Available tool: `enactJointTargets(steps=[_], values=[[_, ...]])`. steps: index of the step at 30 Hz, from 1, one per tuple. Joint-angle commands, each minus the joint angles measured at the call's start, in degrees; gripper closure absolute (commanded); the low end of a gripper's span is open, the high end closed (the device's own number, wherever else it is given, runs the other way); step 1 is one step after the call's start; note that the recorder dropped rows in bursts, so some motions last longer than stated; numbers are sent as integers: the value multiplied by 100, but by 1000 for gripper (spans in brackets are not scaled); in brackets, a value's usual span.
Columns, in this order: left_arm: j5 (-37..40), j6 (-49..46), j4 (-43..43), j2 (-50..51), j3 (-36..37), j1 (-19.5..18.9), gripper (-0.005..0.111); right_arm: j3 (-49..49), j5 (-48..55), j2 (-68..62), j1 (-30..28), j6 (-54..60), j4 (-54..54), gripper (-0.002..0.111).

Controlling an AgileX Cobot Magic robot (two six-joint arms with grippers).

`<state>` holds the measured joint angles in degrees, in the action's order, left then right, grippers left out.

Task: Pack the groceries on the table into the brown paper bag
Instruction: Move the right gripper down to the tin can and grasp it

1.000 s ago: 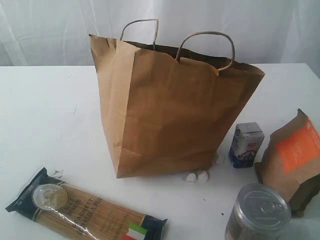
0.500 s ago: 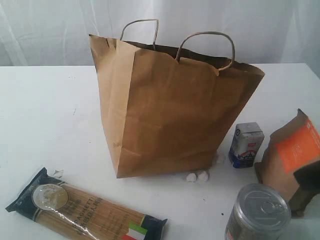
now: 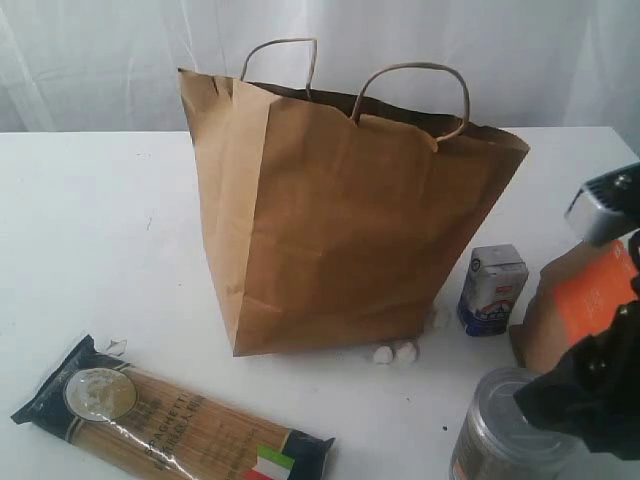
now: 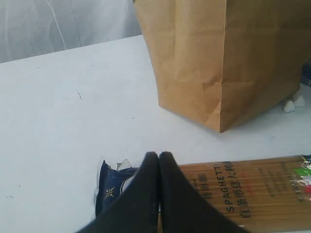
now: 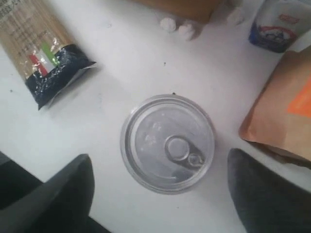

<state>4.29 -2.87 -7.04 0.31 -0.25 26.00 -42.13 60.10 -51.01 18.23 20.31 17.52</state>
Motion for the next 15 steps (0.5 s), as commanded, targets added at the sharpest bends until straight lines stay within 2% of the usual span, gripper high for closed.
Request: enactJointTargets(steps=[1, 5, 15], values=[[8, 6, -13, -31, 25, -16, 107, 185, -277, -140, 5, 269, 246, 33], [8, 6, -13, -31, 25, -16, 107, 336, -550, -239, 28, 315, 233, 27], [8, 6, -13, -31, 25, -16, 107, 428, -928, -884, 517, 388, -108, 27]])
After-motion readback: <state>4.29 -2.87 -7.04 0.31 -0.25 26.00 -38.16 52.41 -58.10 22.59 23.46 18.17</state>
